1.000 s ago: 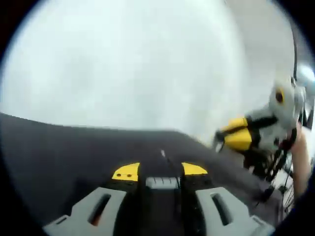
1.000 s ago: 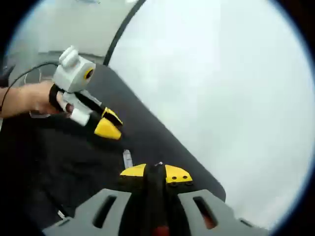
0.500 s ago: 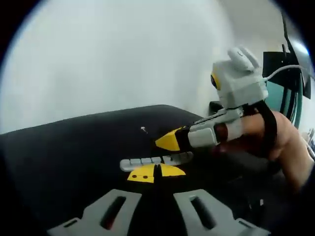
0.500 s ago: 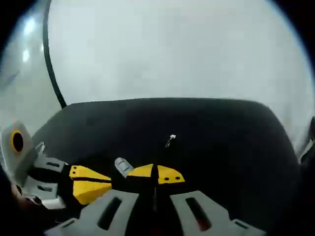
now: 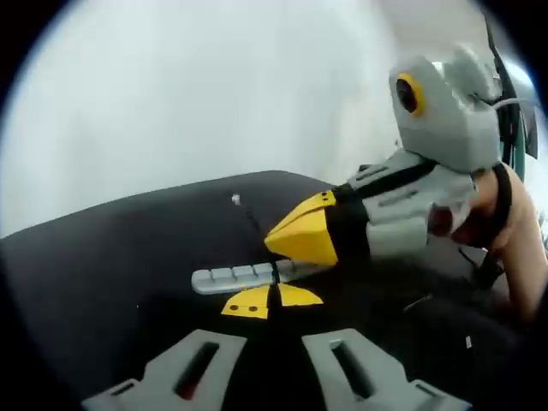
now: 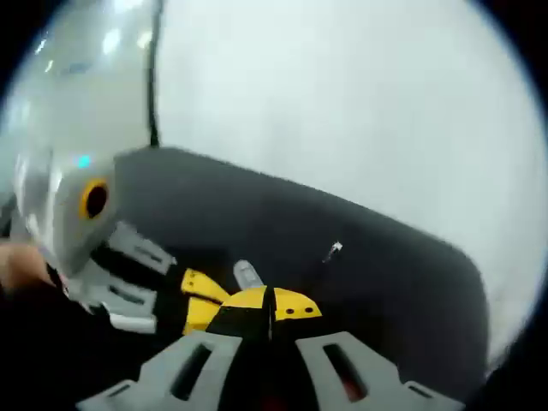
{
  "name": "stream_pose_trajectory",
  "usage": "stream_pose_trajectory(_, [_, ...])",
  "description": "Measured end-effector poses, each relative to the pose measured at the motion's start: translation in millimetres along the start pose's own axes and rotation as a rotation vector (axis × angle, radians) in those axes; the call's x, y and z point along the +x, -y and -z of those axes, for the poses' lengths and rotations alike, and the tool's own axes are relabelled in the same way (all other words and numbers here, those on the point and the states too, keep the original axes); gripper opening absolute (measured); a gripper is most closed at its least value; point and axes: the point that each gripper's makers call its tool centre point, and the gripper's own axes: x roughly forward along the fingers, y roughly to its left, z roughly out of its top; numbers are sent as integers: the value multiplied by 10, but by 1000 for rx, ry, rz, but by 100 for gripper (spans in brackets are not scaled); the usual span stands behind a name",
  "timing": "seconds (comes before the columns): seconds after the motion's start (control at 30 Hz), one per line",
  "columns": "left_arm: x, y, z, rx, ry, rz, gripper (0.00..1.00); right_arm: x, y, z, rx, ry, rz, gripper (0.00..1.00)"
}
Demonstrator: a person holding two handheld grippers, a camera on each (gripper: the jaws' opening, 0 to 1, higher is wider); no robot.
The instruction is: Grab the wires, straighten them and put them on the rack
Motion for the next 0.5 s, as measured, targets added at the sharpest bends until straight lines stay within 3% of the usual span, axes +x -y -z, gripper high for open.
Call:
stream_pose_trajectory(0.07, [0, 16, -2, -5, 4, 2, 5, 83, 18, -6, -43, -13, 5, 0])
stream_pose_trajectory(0.1, [-5, 16, -5, 0, 5, 0, 5, 99, -12, 41, -26, -42, -17, 0])
stream_pose_trajectory(0.5, [-16, -13, -6, 10, 16, -10, 5, 159, -17, 72, -13, -53, -44, 0])
